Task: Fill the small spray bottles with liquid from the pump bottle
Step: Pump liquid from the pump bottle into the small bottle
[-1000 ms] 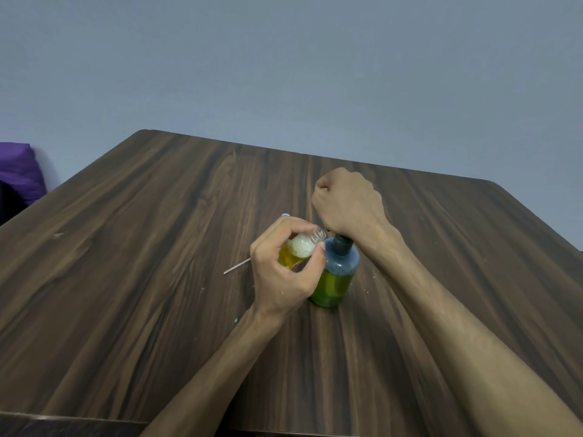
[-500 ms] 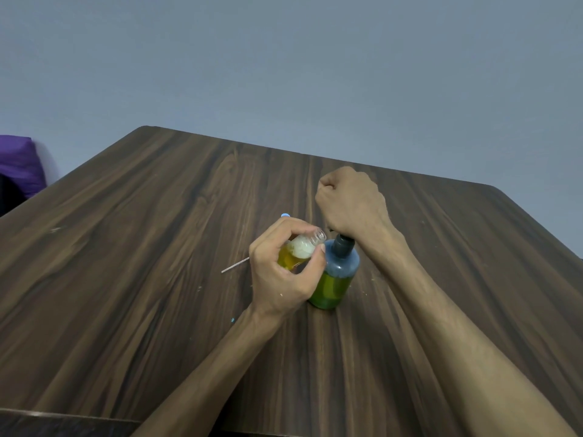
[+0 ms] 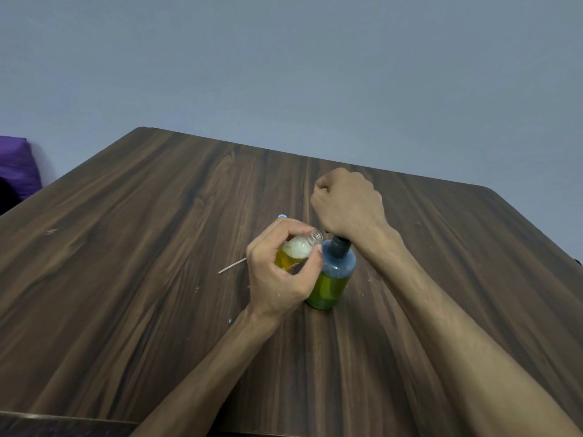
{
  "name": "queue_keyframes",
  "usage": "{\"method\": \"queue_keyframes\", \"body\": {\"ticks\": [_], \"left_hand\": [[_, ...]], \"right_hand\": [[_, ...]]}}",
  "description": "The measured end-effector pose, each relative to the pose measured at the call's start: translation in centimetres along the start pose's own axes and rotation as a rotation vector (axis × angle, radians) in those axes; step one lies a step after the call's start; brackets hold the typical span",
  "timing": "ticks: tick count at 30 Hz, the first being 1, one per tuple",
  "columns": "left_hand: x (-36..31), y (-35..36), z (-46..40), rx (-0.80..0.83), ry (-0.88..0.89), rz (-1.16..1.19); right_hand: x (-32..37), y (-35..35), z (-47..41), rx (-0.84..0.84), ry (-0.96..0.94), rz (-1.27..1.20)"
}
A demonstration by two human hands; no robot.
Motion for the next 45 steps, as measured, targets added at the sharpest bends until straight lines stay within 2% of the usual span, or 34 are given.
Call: {"method": "queue_keyframes", "body": {"ticks": [10,14,19,23,27,31,36,40,45], "left_hand": [[-0.2,0.2,0.0,0.001,0.007,0.0],[0.1,-0.1,0.1,-0.001,0.007,0.0],[0.0,0.0,0.0,0.003,0.0,-0.022],[0.0,-0.1,0.1,0.01,0.012,-0.024],[0.0,-0.1,0.0,0.01,0.01,-0.022],[-0.1,-0.1,0.1,0.004,0.029,-0.034],[-0.2,-0.2,0.0,0.008,0.023,-0.035],[-0.3,-0.2,-0.1,0.0,0.026,-0.04],[-0.4,-0.2,-0.1,0.007,0.027,-0.036]], "right_hand": [[-0.5,0.6,-0.1,0.023,0.018,-0.036],[-0.2,0.0,-0.4,-0.043,-0.012,-0.074],[-0.5,0.5,0.1,0.016,0.022,-0.028],[-0.3,-0.2,0.0,-0.044,0.009,-0.067],[-0.3,0.3,0.2,0.007,0.034,-0.034],[-0.3,-0.2,0.1,-0.067,-0.001,-0.052],[-0.2,0.3,0.2,-0.013,0.024,-0.024],[-0.2,-0.4,0.1,-0.08,-0.006,-0.084],[-0.5,0.5,0.3,-0.007,0.021,-0.048]]}}
Point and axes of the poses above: each hand's wrist, its own z-axis away from the middle knuckle, its own y-axis out of the palm, x = y × z, the point moved 3 cm from there along -z, towards the middle knuckle, and after that the axes turned 10 degrees about -z, right-handed, at the moved point
